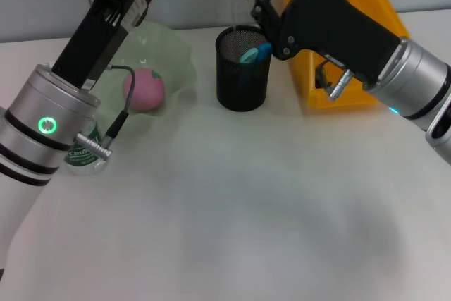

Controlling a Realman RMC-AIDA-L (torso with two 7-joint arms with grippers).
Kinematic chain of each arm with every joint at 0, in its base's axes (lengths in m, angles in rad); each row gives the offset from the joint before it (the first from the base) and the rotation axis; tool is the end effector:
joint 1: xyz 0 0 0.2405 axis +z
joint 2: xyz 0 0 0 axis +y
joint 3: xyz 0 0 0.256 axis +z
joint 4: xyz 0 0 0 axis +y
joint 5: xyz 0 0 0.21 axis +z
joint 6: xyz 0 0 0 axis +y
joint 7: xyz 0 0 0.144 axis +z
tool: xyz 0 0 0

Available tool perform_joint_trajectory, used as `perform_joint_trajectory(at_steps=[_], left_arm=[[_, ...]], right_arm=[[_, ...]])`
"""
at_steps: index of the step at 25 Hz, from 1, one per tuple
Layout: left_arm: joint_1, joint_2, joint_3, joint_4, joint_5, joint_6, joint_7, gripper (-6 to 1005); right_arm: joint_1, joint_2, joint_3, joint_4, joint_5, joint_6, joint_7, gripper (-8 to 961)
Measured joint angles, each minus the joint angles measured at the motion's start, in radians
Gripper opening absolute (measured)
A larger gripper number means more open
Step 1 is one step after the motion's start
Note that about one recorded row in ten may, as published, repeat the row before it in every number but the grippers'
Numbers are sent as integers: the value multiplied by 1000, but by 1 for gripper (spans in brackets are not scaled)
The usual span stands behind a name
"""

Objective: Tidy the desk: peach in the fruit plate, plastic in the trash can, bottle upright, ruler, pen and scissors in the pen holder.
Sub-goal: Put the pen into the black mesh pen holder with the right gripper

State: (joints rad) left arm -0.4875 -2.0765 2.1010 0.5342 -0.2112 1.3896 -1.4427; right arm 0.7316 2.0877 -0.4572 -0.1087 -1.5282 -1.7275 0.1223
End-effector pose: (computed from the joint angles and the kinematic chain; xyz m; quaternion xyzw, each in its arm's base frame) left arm -0.1557 0.3333 -0.0312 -0.6090 -0.4167 -0.6745 0.0235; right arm 0.1784 0.3472 -0.0118 -0.7772 -0.1901 0.4535 0.3926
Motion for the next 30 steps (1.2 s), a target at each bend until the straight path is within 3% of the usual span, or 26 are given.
perform_joint_trajectory(at_steps=[7, 11, 16, 18, 20, 23, 24, 25, 28, 30], left_arm=[[-2, 7, -6, 0, 41, 45, 82, 799], [-4, 19, -62, -4, 176, 96, 180, 811], [-5, 34, -253, -16, 504, 158, 244, 813], [-5, 34, -253, -16, 504, 158, 244, 813], [-3, 56, -386, -5, 754, 197, 270, 813], [-3, 56, -386, -5, 754, 197, 270, 813], [0, 65, -437, 1, 856, 208, 278, 813], [9, 78, -520, 42, 1054, 217, 285, 813], [11, 81, -554, 61, 1132, 217, 281, 813], [13, 82, -652, 90, 1330, 218, 262, 813]], right_arm=[[-29, -2, 0, 7, 110, -45, 104, 128], [-78, -6, 1, -30, 214, -86, 316, 128], [-132, -7, 4, -107, 260, -106, 539, 128], [-154, -8, 0, -156, 261, -108, 631, 128], [-162, -8, -3, -181, 259, -109, 668, 128], [-192, -9, -12, -267, 254, -105, 786, 128], [-202, -9, -14, -296, 253, -102, 829, 128], [-213, -10, -15, -329, 253, -96, 876, 128], [-238, -13, -15, -422, 246, -71, 1013, 128], [-250, -17, -16, -492, 215, -55, 1103, 128]])
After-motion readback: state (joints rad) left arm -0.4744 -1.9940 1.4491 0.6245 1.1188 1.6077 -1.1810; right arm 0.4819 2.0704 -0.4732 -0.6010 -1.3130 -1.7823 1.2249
